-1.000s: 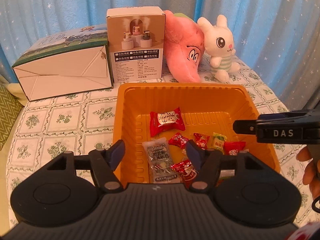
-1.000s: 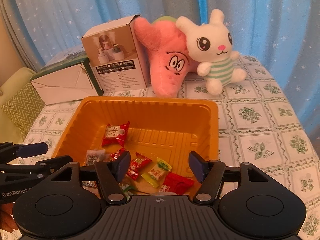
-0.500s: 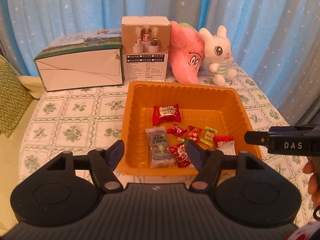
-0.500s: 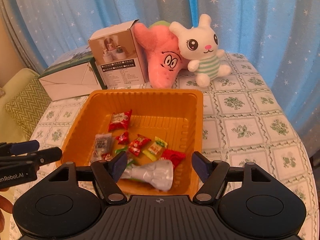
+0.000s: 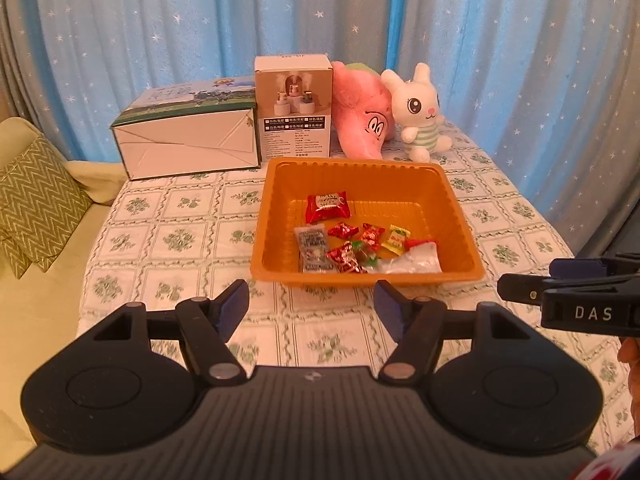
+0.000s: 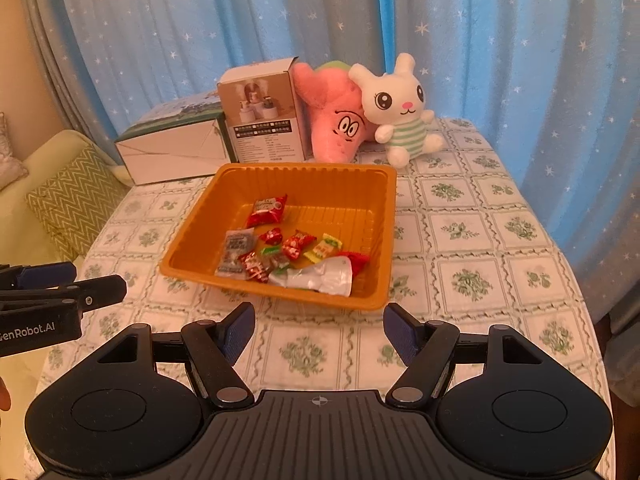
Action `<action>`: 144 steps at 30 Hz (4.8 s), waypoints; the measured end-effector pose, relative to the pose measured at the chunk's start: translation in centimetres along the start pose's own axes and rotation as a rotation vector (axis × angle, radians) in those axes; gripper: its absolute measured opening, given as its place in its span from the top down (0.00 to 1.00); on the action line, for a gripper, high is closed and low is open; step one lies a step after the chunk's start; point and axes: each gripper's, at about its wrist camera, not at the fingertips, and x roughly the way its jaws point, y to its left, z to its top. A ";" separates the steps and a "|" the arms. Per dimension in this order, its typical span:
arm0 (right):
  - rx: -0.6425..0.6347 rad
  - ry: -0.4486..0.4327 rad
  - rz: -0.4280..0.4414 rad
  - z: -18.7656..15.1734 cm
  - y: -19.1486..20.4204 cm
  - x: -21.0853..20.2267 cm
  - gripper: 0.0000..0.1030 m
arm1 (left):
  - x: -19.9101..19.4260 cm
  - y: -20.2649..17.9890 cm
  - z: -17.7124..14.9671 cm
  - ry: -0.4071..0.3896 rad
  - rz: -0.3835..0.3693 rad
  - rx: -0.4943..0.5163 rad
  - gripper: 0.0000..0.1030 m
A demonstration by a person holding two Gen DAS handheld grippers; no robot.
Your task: Organize snacks
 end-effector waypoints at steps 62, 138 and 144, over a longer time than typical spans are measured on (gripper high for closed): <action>-0.084 -0.222 -0.035 -17.8 4.3 -23.6 0.31 | -22.7 -5.6 -16.5 -0.135 0.006 -0.046 0.35; -0.058 -0.226 -0.041 -18.5 3.5 -24.0 0.31 | -21.9 -6.6 -17.4 -0.117 -0.024 -0.049 0.35; -0.057 -0.226 -0.040 -18.5 3.5 -24.0 0.31 | -21.9 -6.7 -17.4 -0.117 -0.024 -0.050 0.35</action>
